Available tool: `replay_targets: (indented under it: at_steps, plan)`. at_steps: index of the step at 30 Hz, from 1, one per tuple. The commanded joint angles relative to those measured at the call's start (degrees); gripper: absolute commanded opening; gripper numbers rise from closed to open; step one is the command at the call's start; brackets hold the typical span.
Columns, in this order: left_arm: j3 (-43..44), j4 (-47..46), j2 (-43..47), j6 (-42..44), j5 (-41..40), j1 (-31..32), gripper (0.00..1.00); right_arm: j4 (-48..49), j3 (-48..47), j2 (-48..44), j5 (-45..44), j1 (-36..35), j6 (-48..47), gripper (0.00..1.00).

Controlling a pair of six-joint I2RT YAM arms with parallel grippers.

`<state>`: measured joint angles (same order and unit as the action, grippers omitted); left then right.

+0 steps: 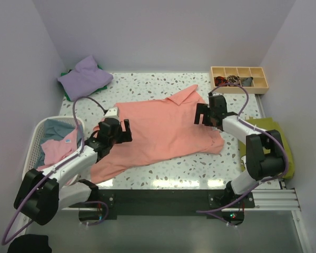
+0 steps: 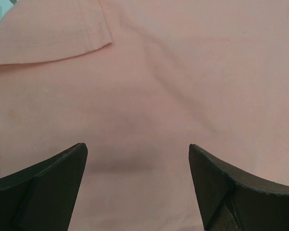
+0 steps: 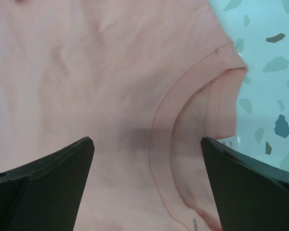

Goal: Fold and stack the t-shirts
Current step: Grap the side of the flattened tshirt furthest away from the robot with both arms

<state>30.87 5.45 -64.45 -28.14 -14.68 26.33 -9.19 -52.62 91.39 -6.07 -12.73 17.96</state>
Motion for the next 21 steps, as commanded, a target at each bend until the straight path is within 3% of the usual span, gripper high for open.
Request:
replay_targets:
  at_steps: [1,10,21]
  plan:
    - [0.8,-1.6,-1.6,-1.9,-2.8,0.0,0.92,3.5,-3.1,-0.2,5.9,0.0,0.3,0.98]
    - [5.1,-4.1,-7.8,-1.1,-12.3,-2.4,1.0,3.4,-21.9,14.4,12.7,0.2,4.8,0.94]
    - [13.2,-6.6,-20.5,-0.3,-9.2,-11.0,0.98,-1.4,-42.4,32.0,16.5,3.1,10.0,0.92]
